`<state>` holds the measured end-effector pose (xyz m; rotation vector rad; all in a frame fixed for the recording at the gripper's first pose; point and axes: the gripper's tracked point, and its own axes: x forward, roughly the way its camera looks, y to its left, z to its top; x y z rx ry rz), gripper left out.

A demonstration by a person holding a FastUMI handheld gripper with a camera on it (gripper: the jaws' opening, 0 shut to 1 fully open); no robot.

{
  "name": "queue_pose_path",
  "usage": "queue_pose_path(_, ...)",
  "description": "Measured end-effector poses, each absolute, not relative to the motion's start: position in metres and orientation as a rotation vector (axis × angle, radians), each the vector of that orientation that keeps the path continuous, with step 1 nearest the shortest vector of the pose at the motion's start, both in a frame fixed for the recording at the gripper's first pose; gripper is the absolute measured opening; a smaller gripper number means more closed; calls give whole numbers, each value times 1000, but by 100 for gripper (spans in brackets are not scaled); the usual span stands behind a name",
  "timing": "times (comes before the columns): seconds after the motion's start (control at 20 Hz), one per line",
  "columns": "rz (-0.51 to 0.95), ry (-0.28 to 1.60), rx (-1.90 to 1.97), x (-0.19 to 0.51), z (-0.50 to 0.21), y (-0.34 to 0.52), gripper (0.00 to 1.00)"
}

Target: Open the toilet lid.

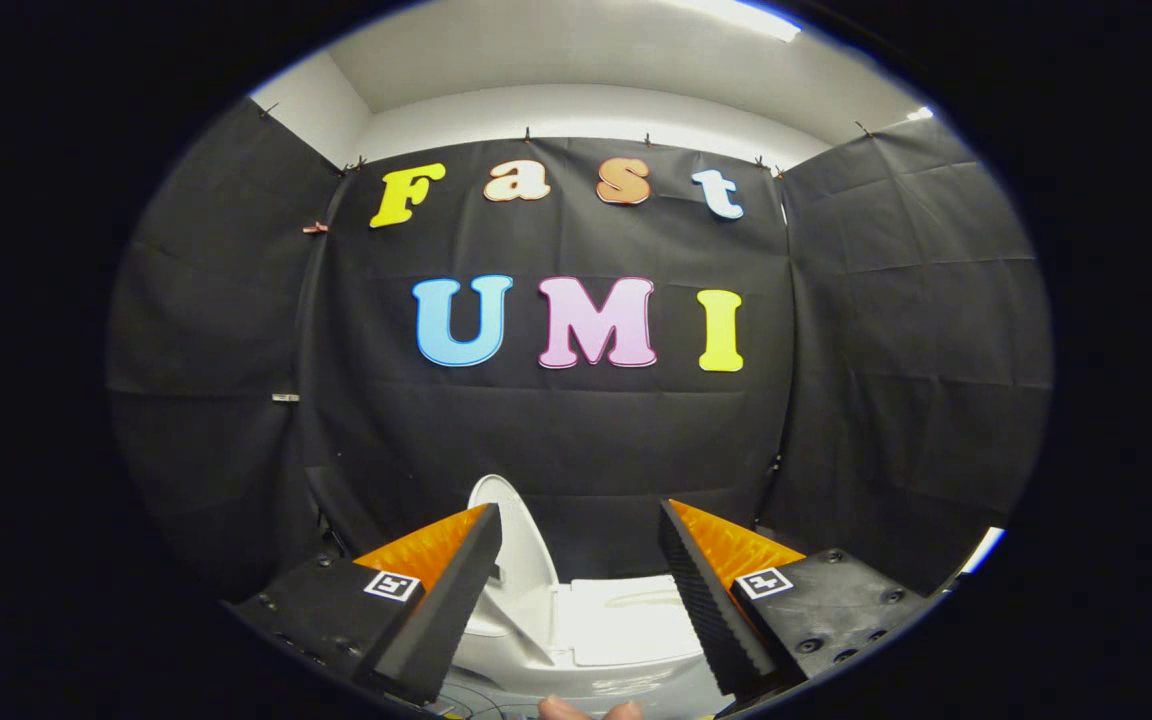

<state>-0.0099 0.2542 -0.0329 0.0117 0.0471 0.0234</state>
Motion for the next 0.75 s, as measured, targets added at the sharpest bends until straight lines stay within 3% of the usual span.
queue_pose_path(0.75, 16, 24, 33, -10, -18, 249, 99)
